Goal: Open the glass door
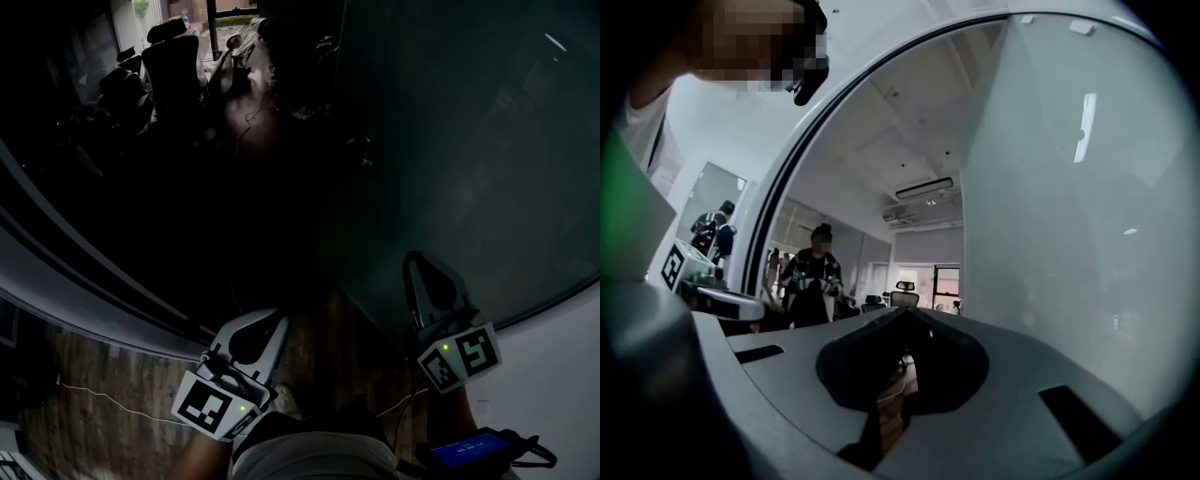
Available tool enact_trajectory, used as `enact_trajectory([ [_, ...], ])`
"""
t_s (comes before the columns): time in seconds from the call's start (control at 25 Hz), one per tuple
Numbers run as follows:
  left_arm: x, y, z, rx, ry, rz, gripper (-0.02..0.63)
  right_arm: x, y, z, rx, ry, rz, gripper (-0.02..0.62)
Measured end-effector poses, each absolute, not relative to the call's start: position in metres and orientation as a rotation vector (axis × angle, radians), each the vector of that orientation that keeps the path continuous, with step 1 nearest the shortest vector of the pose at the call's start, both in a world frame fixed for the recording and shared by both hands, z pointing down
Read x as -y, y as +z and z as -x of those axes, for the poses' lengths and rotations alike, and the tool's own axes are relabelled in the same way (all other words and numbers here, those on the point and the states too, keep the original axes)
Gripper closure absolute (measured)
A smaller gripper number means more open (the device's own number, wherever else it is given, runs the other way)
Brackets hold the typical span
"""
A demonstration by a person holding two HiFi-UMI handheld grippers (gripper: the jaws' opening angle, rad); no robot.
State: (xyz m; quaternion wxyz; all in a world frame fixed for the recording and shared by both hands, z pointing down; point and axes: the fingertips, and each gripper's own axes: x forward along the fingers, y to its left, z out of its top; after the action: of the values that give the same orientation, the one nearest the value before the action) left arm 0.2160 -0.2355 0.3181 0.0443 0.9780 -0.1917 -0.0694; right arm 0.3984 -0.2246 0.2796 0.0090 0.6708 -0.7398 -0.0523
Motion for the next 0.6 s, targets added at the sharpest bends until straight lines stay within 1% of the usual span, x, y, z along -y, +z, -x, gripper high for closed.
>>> enact_trajectory([
  [0.2, 0.203, 0.311, -0.226, 0.611, -0.199, -2.995, 0.604, 0.170, 0.279, -0.397, 2.302, -0.191, -2.079, 0.594],
  [0.6, 0.111, 0.320, -0.248, 0.715, -0.191, -2.986, 0.606, 0.070, 0.298, -0.424, 2.349, -0.185, -2.020, 0.594],
])
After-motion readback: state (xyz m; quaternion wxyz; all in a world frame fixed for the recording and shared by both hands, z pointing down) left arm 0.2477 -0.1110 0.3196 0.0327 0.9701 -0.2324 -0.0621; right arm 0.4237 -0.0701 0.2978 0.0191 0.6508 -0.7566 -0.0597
